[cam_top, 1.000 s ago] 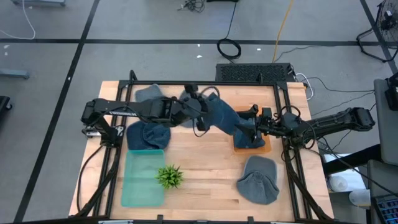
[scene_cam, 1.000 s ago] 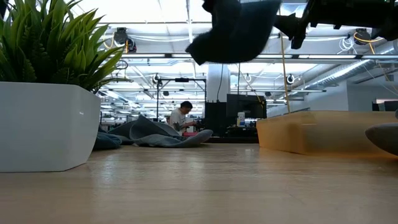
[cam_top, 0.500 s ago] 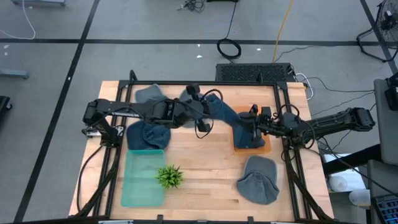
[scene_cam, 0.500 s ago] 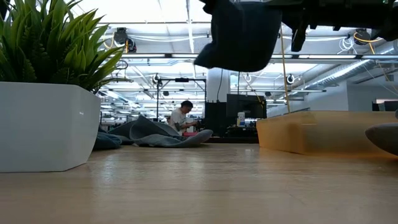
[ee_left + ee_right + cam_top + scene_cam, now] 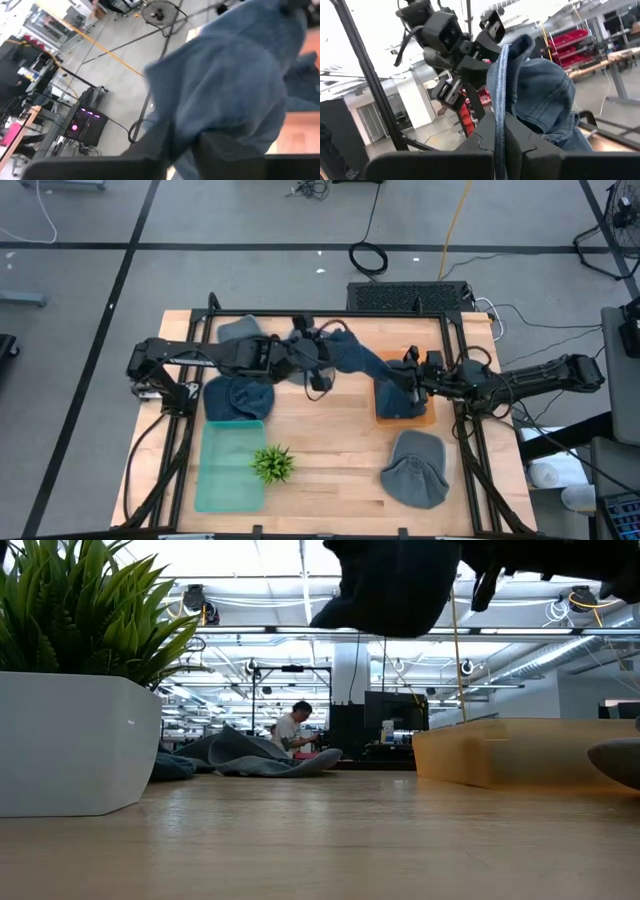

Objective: Pick & Place hat
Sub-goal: Put the right blue cap into the orange bin

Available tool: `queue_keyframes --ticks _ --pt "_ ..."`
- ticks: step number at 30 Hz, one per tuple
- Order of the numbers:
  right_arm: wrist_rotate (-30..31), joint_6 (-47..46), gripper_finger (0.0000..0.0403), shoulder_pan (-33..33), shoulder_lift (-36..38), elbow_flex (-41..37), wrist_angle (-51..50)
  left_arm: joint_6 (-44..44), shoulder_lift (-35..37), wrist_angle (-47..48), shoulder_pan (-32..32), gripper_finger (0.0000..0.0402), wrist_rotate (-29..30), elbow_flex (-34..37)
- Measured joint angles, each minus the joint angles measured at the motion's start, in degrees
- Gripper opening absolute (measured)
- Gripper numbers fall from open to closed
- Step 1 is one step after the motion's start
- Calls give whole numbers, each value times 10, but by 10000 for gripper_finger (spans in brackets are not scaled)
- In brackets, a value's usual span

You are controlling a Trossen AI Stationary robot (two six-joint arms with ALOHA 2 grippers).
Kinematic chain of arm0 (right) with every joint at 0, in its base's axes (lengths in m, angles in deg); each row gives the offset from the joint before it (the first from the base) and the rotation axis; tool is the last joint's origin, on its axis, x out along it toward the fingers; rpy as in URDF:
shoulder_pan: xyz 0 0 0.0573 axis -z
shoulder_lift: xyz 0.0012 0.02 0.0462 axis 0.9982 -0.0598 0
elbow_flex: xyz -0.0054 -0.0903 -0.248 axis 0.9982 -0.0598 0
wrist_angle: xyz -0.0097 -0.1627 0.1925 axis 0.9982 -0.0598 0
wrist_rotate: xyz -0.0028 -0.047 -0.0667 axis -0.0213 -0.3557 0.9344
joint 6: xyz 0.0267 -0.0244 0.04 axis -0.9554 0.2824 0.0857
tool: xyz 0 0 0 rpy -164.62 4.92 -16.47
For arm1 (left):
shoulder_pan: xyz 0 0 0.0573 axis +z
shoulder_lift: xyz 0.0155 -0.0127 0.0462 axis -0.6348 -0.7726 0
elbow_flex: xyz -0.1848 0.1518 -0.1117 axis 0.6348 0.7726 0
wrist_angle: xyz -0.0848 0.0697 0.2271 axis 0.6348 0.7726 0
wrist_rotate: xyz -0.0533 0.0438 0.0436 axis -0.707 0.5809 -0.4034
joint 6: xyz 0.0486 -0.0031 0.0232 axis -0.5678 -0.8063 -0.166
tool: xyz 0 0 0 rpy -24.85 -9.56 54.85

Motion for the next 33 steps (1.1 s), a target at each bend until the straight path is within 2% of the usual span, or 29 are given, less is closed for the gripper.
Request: queue_keyframes --ticks 5,8,13,18,23,26,30,33 --pt "0 18 1 0 51 0 -32 29 31 46 0 182 6 0" --pt "-9 37 1 0 75 0 -38 50 51 81 0 229 -11 0" --pt "-68 77 1 -1 95 0 -32 82 78 114 17 281 -145 0" --pt "-104 100 0 -1 93 -5 0 80 92 123 43 298 -263 -1" --pt "-148 130 0 -1 88 -41 152 53 99 129 75 288 -354 12" --pt "-160 161 0 0 81 -70 254 43 114 117 100 283 -411 55" --pt "-161 195 0 0 55 -98 364 39 152 -10 138 286 -495 169" --pt "-175 193 0 0 26 -101 436 65 174 -171 164 291 -537 264"
